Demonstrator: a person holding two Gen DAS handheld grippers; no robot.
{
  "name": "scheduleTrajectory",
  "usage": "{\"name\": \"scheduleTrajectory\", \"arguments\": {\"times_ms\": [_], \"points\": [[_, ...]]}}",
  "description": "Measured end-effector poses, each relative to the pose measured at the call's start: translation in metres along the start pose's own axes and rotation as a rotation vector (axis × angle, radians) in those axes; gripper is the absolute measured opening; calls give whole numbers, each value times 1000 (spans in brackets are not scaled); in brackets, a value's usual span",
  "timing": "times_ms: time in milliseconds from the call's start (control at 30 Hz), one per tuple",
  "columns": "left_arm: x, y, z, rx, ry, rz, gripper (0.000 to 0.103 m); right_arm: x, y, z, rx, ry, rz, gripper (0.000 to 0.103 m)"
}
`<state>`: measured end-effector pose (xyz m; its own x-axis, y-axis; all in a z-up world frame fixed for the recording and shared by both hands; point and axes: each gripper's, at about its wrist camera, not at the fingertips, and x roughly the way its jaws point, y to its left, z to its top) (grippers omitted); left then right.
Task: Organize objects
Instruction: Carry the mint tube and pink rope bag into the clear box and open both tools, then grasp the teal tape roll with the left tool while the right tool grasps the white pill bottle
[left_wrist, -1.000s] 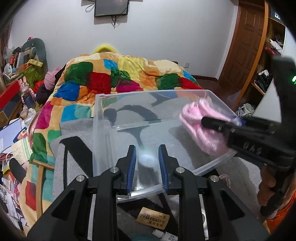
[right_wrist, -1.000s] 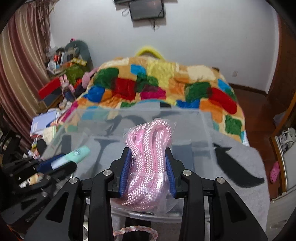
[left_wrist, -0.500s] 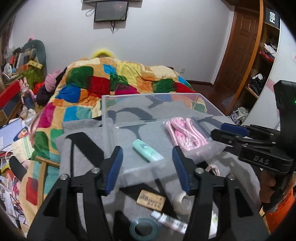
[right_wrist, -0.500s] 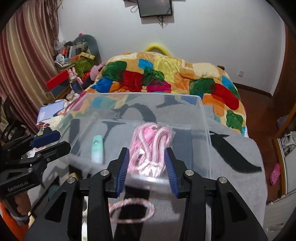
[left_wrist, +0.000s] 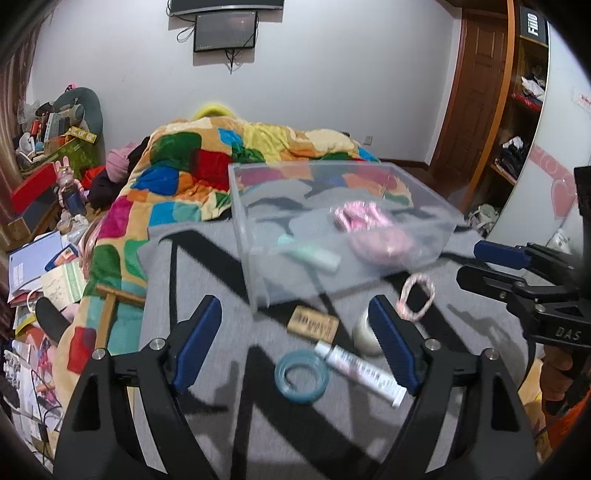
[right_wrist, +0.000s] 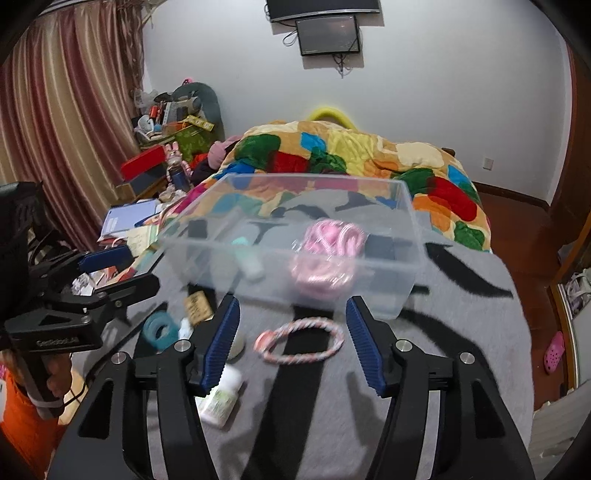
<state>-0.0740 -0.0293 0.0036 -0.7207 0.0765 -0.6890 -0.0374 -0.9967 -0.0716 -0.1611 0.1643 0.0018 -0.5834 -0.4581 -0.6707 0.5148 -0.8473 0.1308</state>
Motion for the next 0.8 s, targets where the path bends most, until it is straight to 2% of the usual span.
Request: {"name": "scheduleTrajectory", "arguments": {"times_ms": [133, 333, 567, 600, 700, 733, 800], "points": [[3, 2, -17, 13, 41, 3, 82, 3, 16, -15, -11, 24, 34, 56], [9, 2, -39, 31, 88, 3, 82, 25, 32, -35, -6, 104, 89, 56], [23, 4, -49, 20, 127, 1, 81, 35, 28, -54, 13, 156, 93, 56], [25, 5, -49, 14, 128, -4, 78, 35, 27, -54, 19, 156, 98, 53], [29, 4, -47, 11, 127, -4, 65, 34, 24, -58, 19, 163, 102, 32], [30, 3, -47, 11, 123, -4, 60, 34, 24, -59, 16, 167, 103, 28], [29, 3, -46, 10, 116, -13, 49, 33, 23, -62, 14, 168, 107, 27]]}}
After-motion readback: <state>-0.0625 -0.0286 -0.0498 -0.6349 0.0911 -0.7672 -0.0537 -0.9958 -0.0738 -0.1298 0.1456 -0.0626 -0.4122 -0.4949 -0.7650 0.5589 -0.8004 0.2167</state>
